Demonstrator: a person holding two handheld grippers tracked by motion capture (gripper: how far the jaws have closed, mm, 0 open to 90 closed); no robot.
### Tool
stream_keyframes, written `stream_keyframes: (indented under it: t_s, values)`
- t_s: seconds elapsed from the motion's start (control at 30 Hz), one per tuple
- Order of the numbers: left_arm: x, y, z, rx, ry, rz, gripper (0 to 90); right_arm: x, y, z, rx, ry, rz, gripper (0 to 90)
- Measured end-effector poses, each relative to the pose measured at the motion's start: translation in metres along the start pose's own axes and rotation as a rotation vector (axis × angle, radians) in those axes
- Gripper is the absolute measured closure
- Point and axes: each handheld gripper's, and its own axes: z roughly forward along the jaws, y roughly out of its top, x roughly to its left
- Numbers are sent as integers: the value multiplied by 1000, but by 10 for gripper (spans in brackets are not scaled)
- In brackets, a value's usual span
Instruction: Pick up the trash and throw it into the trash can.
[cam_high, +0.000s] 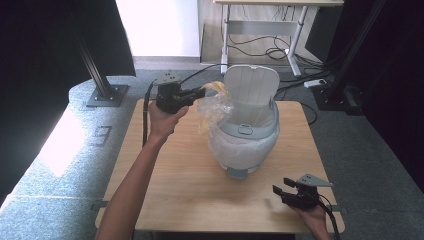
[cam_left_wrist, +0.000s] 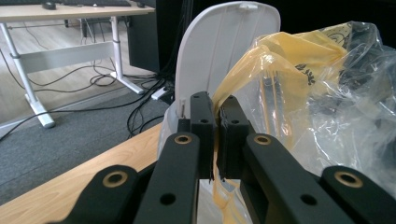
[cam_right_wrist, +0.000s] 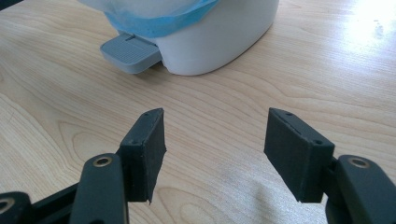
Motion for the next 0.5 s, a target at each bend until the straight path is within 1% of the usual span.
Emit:
stream_keyframes:
  t_s: [0.17,0.5]
  values:
    - [-2,3,8,1,-9,-4,859,0,0,0,3,-6,-5,379]
    - [-5,2,21,19,-22,-4,859,-2,0,-1,0,-7,-1,379]
